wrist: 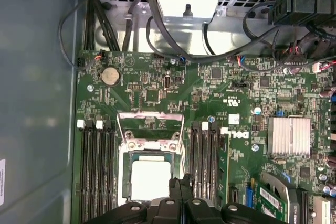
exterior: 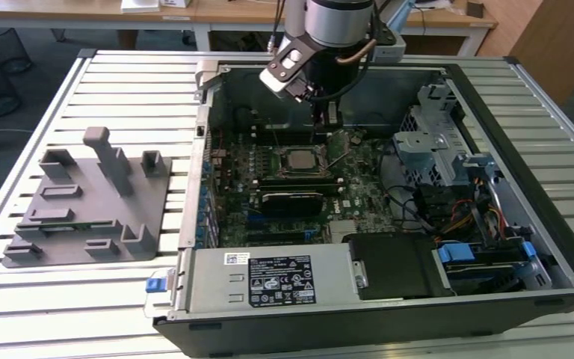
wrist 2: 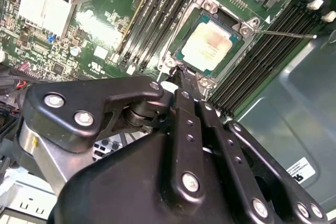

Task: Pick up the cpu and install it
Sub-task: 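Close the cpu cover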

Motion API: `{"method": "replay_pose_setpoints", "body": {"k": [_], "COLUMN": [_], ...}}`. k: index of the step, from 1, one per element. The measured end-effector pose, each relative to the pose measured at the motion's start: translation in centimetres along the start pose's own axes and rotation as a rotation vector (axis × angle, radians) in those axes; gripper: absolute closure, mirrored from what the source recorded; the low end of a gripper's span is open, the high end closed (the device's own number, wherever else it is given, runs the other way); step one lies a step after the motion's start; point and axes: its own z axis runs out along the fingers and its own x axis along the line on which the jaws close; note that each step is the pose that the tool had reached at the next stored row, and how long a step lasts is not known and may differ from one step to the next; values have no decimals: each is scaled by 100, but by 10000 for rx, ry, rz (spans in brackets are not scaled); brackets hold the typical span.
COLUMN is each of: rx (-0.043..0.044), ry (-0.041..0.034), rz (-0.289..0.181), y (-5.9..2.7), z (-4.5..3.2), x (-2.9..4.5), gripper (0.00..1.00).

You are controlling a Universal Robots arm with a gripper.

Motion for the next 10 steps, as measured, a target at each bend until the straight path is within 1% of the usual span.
{"method": "replay_pose_setpoints", "body": {"k": [5,10], "rx": [0,0], "ry": [0,0], "rz": [0,0], "y": [30,91], "z": [0,4], "x": [0,5], "gripper": [89,89]}}
